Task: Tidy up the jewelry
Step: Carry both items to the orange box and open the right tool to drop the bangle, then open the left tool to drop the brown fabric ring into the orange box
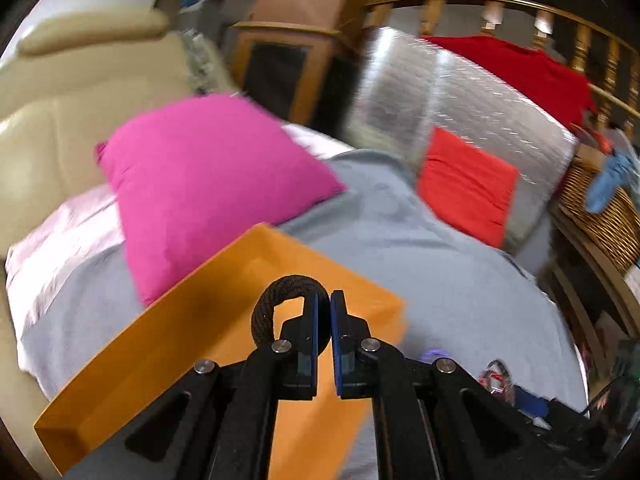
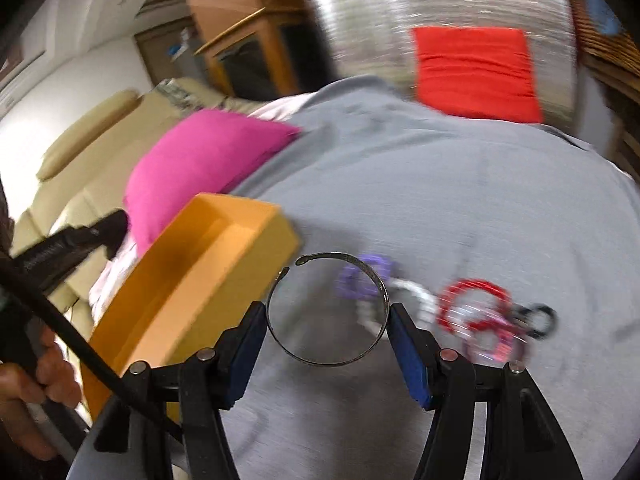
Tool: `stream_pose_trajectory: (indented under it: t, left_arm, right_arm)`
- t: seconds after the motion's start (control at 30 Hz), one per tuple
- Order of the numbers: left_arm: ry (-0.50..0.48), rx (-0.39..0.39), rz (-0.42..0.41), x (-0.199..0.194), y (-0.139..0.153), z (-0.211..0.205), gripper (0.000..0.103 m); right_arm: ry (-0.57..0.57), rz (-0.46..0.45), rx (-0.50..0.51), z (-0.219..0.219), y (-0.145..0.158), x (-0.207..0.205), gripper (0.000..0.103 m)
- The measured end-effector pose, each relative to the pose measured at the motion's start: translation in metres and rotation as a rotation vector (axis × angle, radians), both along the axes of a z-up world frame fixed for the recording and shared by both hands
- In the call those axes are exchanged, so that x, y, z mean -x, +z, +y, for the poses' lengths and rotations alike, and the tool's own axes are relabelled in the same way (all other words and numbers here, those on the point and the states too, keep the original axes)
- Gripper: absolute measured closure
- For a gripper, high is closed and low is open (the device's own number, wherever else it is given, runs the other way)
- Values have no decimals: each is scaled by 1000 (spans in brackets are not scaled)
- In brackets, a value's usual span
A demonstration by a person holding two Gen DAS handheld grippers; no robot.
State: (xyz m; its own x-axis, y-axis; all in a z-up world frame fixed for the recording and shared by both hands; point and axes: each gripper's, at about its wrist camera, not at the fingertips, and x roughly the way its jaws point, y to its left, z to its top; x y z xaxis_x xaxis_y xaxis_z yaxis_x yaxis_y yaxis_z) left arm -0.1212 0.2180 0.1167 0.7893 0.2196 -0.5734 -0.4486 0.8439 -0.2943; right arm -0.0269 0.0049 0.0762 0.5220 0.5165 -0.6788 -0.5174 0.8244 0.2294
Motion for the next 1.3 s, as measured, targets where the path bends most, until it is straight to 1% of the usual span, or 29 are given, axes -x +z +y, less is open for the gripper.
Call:
stream_pose_trajectory:
  t: [0.07, 0.2, 0.23, 0.3, 0.33, 0.43, 0.53, 0.63, 0.73, 0.77, 0.8, 0.83, 0.87, 0.9, 0.93, 0.97, 1.07, 1.1, 1.17, 1.23, 1.3]
  left_arm:
    - [31, 34, 38, -5, -15, 16, 97]
    - [93, 144, 118, -15, -49, 42, 97]
    - [112, 174, 132, -17, -56, 48, 97]
    - [151, 206, 138, -15, -64, 55, 97]
    - [175, 215, 139, -14, -66, 58, 97]
    - [227, 205, 144, -13, -69, 63, 97]
    - [255, 233, 171, -18, -79, 70, 97]
    - [298, 255, 209, -18, -89, 79, 97]
    - [330, 251, 252, -20, -94, 81, 97]
    - [335, 249, 262, -22, -95, 80, 96]
    - [341, 247, 275, -23, -95, 79, 94]
    - [345, 243, 279, -23, -96, 78, 90]
    - [350, 237, 282, -23, -93, 77, 81]
    - [359, 226, 285, -23, -92, 76, 74]
    - [375, 206, 281, -23, -89, 73, 62]
    - [385, 195, 273, -23, -86, 72, 56]
    - [395, 140, 241, -18, -73, 65, 54]
    - [395, 105, 230, -18, -67, 59, 52]
    - [395, 44, 204, -18, -55, 48, 45]
    - [391, -24, 163, -18, -42, 32, 40]
    - [381, -80, 136, -16, -33, 19, 37]
  right_arm:
    - [32, 19, 18, 30, 5, -9, 38]
    - [69, 130, 11, 90, 12, -37, 38]
    - [69, 160, 14, 104, 12, -44, 38]
    - [81, 211, 14, 132, 11, -59, 38]
    - [89, 231, 20, 145, 10, -65, 38]
    - [82, 298, 49, 173, -2, -82, 38]
    - [78, 367, 71, 200, -20, -96, 38]
    - [69, 397, 110, 220, -34, -104, 37]
    - [45, 419, 139, 231, -45, -111, 36]
    - [42, 432, 134, 232, -47, -114, 35]
    - [33, 443, 132, 232, -48, -117, 31]
    - [19, 440, 133, 232, -49, -118, 28]
    - [8, 432, 131, 232, -48, -118, 27]
    - [7, 424, 115, 229, -46, -117, 26]
    - [17, 422, 92, 225, -43, -116, 26]
    - [25, 415, 71, 220, -38, -113, 26]
    - [38, 358, 7, 196, -15, -103, 26]
    - [46, 331, -22, 182, -5, -97, 26]
    - [48, 276, -73, 152, 16, -86, 26]
    - [33, 219, -114, 119, 35, -76, 27]
    - [-9, 169, -152, 72, 49, -65, 27]
